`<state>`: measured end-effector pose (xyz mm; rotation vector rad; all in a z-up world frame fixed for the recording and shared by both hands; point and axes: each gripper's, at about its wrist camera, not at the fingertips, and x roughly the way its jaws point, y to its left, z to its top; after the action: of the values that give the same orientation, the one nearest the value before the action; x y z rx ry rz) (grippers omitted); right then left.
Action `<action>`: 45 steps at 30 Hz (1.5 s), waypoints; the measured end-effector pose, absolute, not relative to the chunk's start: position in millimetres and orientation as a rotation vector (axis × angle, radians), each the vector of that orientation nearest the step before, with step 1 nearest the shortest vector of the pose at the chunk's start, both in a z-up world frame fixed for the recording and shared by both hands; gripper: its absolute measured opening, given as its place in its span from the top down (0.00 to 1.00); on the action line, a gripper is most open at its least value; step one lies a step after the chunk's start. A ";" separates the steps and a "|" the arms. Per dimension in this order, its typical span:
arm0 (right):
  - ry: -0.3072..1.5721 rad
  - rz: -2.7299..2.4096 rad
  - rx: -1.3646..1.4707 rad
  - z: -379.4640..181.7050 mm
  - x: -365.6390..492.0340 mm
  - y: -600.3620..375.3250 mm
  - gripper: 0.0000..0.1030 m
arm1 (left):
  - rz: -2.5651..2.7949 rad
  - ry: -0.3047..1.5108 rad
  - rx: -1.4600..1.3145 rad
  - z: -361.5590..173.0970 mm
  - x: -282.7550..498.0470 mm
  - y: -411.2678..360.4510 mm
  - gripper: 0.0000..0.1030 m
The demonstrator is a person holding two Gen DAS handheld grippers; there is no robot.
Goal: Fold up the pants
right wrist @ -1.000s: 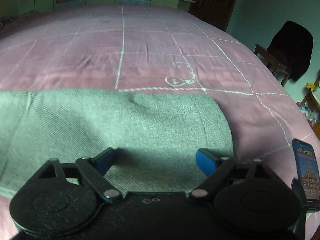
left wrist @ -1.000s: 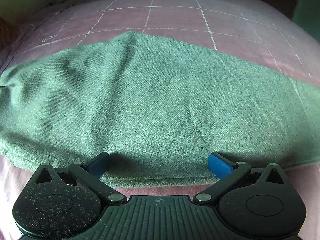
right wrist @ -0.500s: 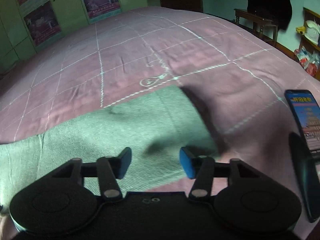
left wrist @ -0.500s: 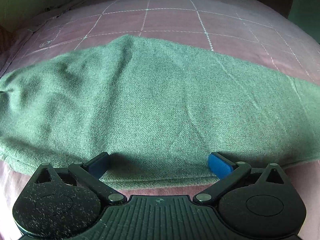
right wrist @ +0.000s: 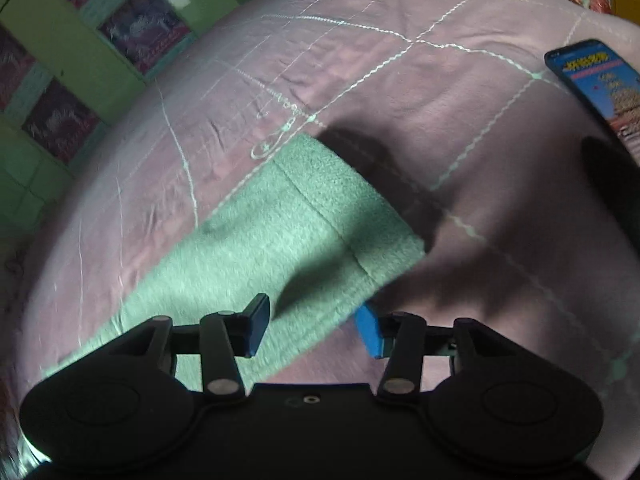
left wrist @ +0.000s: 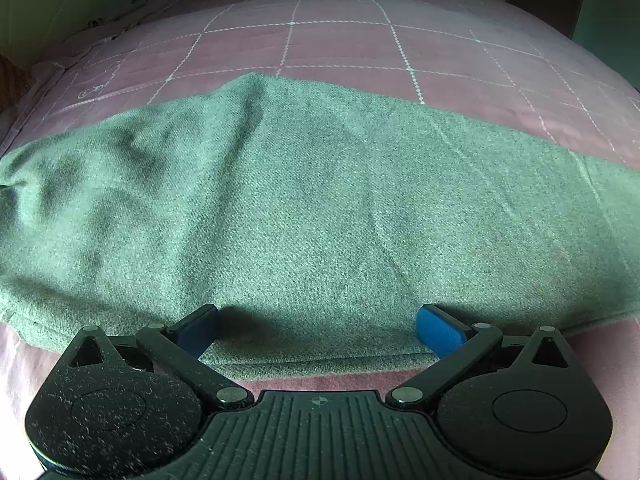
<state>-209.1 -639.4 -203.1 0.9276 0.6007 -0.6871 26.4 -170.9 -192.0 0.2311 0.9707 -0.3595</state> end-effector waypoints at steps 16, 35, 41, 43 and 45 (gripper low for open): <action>0.655 -0.768 0.552 -162.7 -168.6 -627.4 0.91 | -0.365 0.965 0.239 -192.2 24.8 -170.8 0.00; 0.695 -0.607 0.303 -155.8 -125.0 -569.3 0.63 | -0.388 0.925 0.315 -175.2 28.1 -207.3 0.00; 0.857 -0.568 0.179 -195.2 -98.5 -543.8 0.62 | -0.370 0.979 0.273 -193.2 32.1 -207.4 0.00; 0.855 -0.569 0.153 -199.3 -100.0 -541.4 0.61 | -0.369 0.970 0.289 -194.0 30.3 -209.0 0.00; 0.857 -0.579 0.170 -197.1 -98.9 -542.2 0.60 | -0.364 0.973 0.279 -193.3 30.3 -208.5 0.00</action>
<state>-98.9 -542.2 -197.1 0.1700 0.8570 -0.5789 30.3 -208.5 -193.3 0.2793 0.9734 -0.3641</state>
